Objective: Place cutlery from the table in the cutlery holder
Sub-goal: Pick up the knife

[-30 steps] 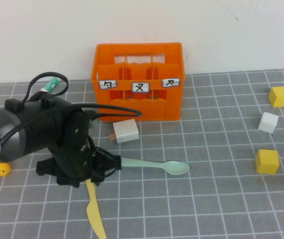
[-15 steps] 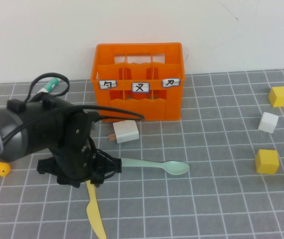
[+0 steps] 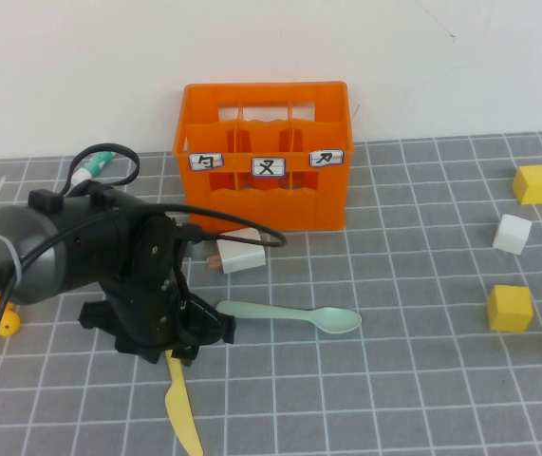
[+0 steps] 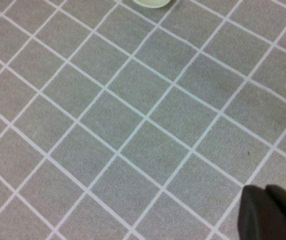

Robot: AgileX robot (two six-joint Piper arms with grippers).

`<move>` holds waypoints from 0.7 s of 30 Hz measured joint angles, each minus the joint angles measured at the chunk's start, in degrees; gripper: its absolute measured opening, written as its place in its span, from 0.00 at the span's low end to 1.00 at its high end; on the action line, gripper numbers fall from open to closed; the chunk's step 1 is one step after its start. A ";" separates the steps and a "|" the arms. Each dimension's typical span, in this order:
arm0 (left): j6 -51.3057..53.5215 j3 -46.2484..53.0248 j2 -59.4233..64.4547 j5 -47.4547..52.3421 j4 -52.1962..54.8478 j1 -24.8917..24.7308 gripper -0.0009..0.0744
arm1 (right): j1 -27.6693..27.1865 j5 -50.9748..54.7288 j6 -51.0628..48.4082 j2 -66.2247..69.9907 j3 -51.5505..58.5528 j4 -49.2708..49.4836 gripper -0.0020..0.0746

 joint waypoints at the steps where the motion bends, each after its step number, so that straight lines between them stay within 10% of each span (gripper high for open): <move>1: 1.19 0.00 0.00 -0.18 -0.04 0.00 0.38 | 0.00 0.00 0.00 0.00 0.00 0.00 0.02; 21: 5.52 0.00 0.00 -1.94 -0.25 0.00 0.15 | 0.00 0.00 -0.33 0.00 0.00 0.00 0.02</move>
